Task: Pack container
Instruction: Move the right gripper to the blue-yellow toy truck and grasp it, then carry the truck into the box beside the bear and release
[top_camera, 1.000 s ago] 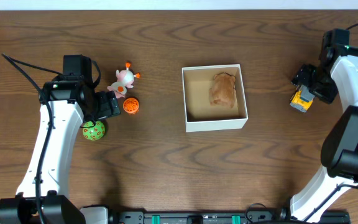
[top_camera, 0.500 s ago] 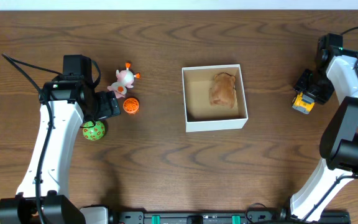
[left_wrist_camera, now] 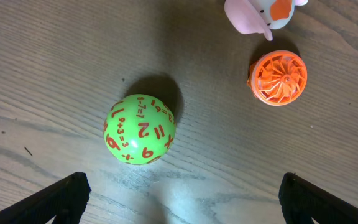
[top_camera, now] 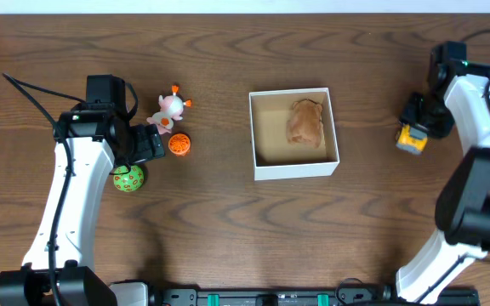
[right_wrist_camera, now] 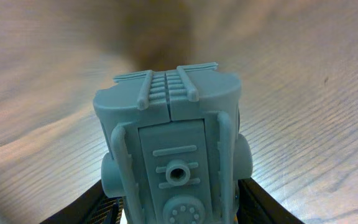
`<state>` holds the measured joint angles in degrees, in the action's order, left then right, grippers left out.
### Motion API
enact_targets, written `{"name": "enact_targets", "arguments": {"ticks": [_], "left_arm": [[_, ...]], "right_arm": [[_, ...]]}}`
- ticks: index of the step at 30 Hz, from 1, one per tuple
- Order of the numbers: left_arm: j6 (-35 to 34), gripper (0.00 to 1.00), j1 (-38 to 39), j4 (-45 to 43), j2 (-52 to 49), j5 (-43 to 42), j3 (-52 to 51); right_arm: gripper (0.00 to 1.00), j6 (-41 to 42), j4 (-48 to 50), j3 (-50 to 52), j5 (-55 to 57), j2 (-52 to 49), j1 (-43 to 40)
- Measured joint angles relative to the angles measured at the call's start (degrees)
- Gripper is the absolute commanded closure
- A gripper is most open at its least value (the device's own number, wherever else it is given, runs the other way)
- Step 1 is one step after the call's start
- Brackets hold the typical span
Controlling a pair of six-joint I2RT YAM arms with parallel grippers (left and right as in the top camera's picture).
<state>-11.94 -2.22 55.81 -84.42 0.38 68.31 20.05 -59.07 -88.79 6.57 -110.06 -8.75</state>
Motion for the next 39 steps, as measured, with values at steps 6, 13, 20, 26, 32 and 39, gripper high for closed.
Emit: {"name": "enact_targets", "arguments": {"ticks": [6, 13, 20, 26, 32, 39], "left_arm": [[0.0, 0.02, 0.0, 0.0, 0.0, 0.0, 0.0], [0.0, 0.02, 0.0, 0.0, 0.0, 0.0, 0.0], [0.0, 0.02, 0.0, 0.0, 0.0, 0.0, 0.0], [0.0, 0.02, 0.0, 0.0, 0.0, 0.0, 0.0], [0.0, 0.02, 0.0, 0.0, 0.0, 0.0, 0.0], [0.0, 0.02, 0.0, 0.0, 0.0, 0.0, 0.0]], "right_arm": [[0.77, -5.3, 2.9, -0.1, -2.3, 14.8, 13.3], [0.73, -21.0, 6.2, -0.3, -6.4, 19.4, 30.9], [0.76, -36.7, 8.5, -0.3, -8.0, 13.5, 37.9], [0.8, -46.9, 13.8, -0.3, -9.8, 5.1, 38.0], [0.76, -58.6, 16.4, -0.2, -9.9, -1.3, 37.9], [0.68, -70.1, 18.0, -0.3, -10.0, -4.3, 37.9]]}}
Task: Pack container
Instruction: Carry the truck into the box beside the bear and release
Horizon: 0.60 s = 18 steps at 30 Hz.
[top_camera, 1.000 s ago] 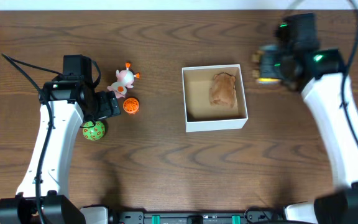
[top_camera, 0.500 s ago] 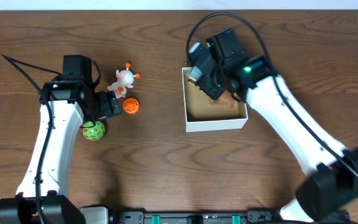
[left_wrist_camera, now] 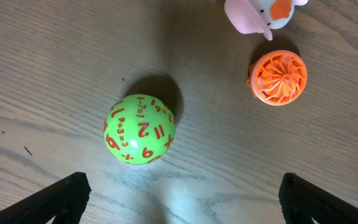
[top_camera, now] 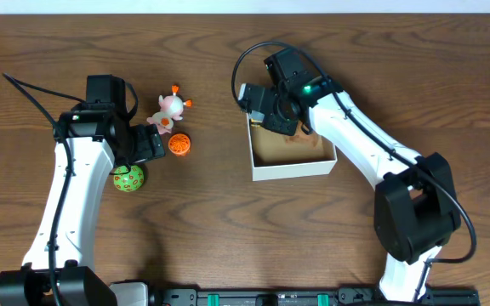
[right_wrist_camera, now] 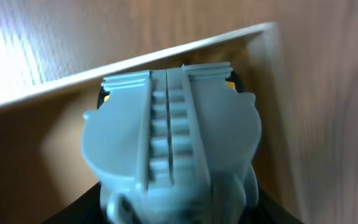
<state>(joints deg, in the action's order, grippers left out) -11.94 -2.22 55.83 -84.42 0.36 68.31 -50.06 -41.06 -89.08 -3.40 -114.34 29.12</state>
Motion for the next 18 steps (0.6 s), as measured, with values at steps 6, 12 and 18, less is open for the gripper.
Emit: {"name": "enact_targets", "arguments": {"ticks": [6, 12, 18], "left_arm": [[0.0, 0.02, 0.0, 0.0, 0.0, 0.0, 0.0], [0.0, 0.02, 0.0, 0.0, 0.0, 0.0, 0.0], [0.0, 0.02, 0.0, 0.0, 0.0, 0.0, 0.0]], "right_arm": [[0.67, -4.9, -0.3, 0.0, 1.8, -3.4, 0.0], [0.38, -6.1, 0.2, 0.0, 3.0, -3.4, 0.0], [0.01, -1.3, 2.5, 0.0, 5.9, -3.4, 0.0]]}}
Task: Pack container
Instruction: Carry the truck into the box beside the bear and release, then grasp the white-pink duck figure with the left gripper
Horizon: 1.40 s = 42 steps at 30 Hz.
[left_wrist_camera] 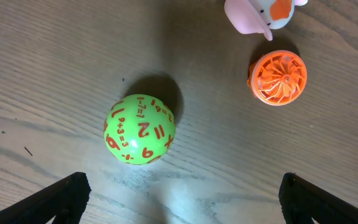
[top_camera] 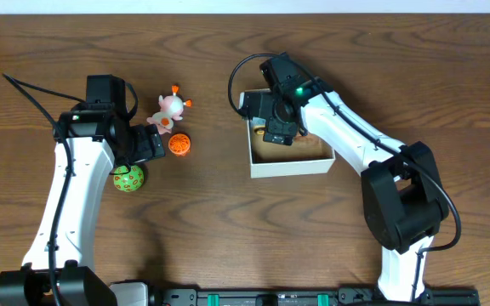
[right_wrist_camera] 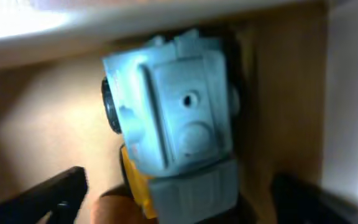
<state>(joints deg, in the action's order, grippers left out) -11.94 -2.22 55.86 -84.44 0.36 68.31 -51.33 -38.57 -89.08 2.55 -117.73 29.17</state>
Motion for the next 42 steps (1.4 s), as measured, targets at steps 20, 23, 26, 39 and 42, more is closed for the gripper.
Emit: {"name": "enact_targets", "arguments": {"ticks": [20, 23, 26, 39, 42], "left_arm": [[0.0, 0.02, 0.0, 0.0, 0.0, -0.6, 0.0], [0.0, 0.02, 0.0, -0.9, 0.0, -1.9, 0.0], [2.1, 0.02, 0.0, -4.3, 0.0, -4.4, 0.0], [16.1, 0.01, 0.0, -23.2, -12.0, -8.0, 0.1], [19.2, 0.04, 0.0, -26.8, -16.0, -8.1, 0.1]], "right_arm": [[0.01, 61.2, -25.1, -4.2, 1.5, 34.5, -13.6], [0.01, 66.1, -29.3, -4.1, -0.4, 34.3, -19.5], [0.01, 68.9, -31.1, -3.4, -2.2, 33.4, -24.3], [0.01, 72.5, -29.0, 7.7, -5.7, 33.2, -31.6], [0.01, 72.7, -28.4, 9.9, -5.8, 33.2, -31.6]]}}
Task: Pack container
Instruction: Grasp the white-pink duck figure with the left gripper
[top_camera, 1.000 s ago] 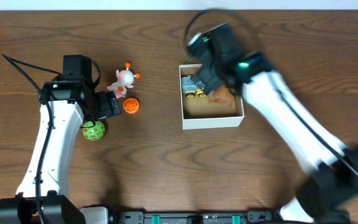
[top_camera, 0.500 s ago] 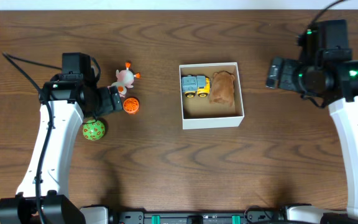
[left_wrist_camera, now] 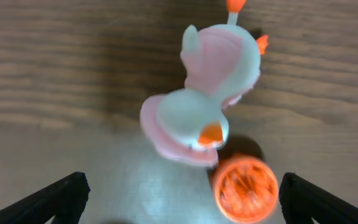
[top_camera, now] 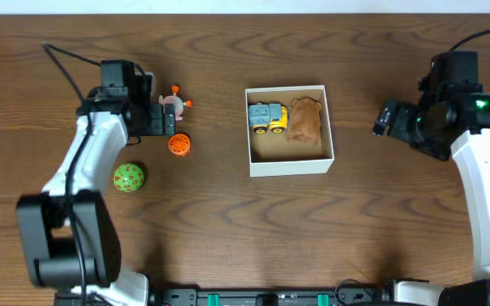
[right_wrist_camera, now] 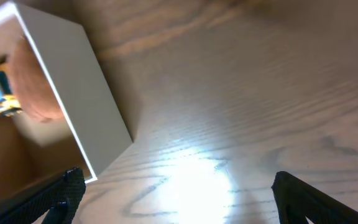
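Observation:
The white box [top_camera: 292, 164] stands mid-table. In it lie a blue and yellow toy truck [top_camera: 267, 118] and a brown plush [top_camera: 305, 120]. My right gripper [top_camera: 387, 119] hangs open and empty to the right of the box; its view shows the box wall [right_wrist_camera: 73, 93], the plush [right_wrist_camera: 33, 87] and the gripper [right_wrist_camera: 179, 193] over bare wood. My left gripper [top_camera: 156, 119] is open over the pink duck toy [left_wrist_camera: 204, 118] and the orange disc [left_wrist_camera: 244, 186], with nothing between its fingers [left_wrist_camera: 61, 199]. A green number ball [top_camera: 128, 178] lies nearer the front.
In the overhead view the pink duck toy [top_camera: 172, 103] and orange disc [top_camera: 178, 144] sit close together left of the box. Brown wooden table all round. A cable loops off the left arm at the back left.
My right gripper has left the box and now hangs open to its right; the truck stays in the box. My left gripper has moved from over the green ball to over the pink toy and orange disc.
My right gripper held the truck at the table's right side. Then it carried it over the box's left end, then stood open around it inside the box, and now is withdrawn. My left gripper stayed open above the green ball until this last move.

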`<state>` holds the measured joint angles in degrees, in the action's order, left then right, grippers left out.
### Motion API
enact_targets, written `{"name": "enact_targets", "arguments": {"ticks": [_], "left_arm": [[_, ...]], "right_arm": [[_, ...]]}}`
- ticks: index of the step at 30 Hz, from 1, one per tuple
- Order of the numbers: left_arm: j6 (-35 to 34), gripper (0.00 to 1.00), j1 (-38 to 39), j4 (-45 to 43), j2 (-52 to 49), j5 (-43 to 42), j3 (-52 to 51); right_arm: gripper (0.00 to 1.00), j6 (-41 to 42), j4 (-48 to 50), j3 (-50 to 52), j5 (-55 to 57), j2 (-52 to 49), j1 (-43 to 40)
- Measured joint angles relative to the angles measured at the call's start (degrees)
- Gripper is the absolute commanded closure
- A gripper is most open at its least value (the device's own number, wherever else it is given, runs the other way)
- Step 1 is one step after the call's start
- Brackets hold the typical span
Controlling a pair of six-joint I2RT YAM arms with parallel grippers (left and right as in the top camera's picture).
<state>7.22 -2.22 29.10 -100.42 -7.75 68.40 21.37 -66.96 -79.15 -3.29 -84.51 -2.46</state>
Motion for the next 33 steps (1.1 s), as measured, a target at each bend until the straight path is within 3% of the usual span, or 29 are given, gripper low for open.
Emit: {"name": "enact_targets", "arguments": {"ticks": [9, 17, 22, 33], "left_arm": [[6.6, 0.36, 0.0, -5.9, -5.1, 0.0, 0.0], [7.9, 0.37, 0.0, -6.3, -8.0, 0.0, 0.0], [7.9, 0.6, 0.0, -6.5, -9.9, -0.7, 0.0], [8.0, 0.78, 0.0, -3.9, -6.0, -0.9, 0.0]], "right_arm": [[0.01, 0.1, 0.6, 2.8, 0.0, 0.0, 0.0], [0.01, 0.1, 0.6, 2.8, 0.0, -0.1, 0.0], [0.01, 0.1, 0.6, 2.8, 0.0, -0.1, 0.0], [0.01, 0.1, 0.2, 2.8, 0.0, -0.1, 0.0]]}}
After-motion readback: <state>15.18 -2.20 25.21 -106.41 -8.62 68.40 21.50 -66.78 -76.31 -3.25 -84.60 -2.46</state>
